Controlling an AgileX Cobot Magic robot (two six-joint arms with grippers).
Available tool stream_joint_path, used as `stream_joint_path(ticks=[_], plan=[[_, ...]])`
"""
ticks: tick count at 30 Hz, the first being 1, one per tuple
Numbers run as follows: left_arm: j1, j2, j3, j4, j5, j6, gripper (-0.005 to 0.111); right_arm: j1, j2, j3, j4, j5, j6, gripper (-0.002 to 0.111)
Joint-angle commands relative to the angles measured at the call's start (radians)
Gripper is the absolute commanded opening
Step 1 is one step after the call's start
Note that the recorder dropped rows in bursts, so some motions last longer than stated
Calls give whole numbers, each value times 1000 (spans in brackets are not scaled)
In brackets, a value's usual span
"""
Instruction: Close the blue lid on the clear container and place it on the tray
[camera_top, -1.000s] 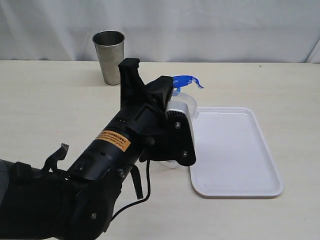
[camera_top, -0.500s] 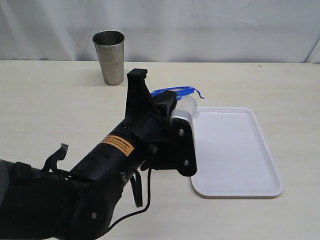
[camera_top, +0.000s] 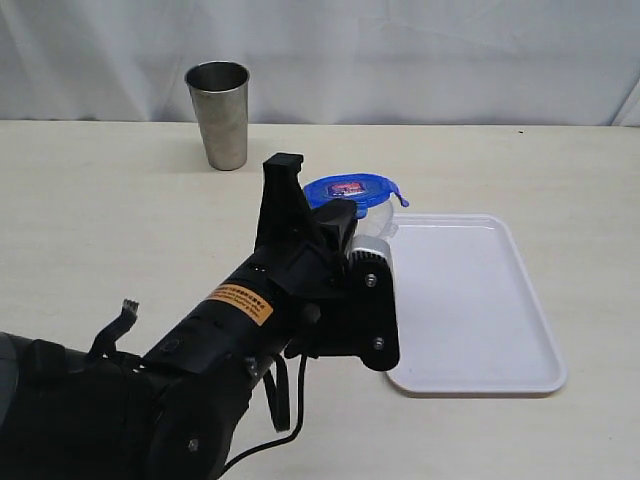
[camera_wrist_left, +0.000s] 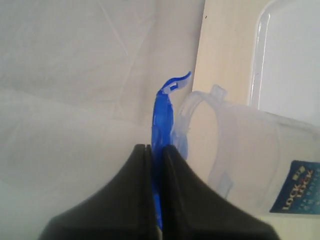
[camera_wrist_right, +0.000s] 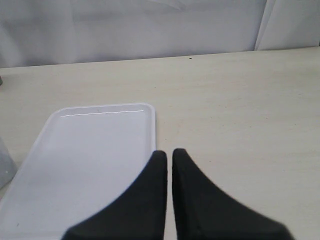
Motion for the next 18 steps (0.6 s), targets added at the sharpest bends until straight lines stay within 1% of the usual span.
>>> stream_joint_path(ticks=[1, 7, 18], plan=[[-8, -4, -6, -32, 55, 14, 0, 1, -4, 2, -1, -3, -1, 4], [-8, -4, -6, -33, 128, 47, 0, 1, -4, 2, -1, -3, -1, 4], [-8, -4, -6, -33, 108, 62, 0, 1, -4, 2, -1, -3, -1, 4]])
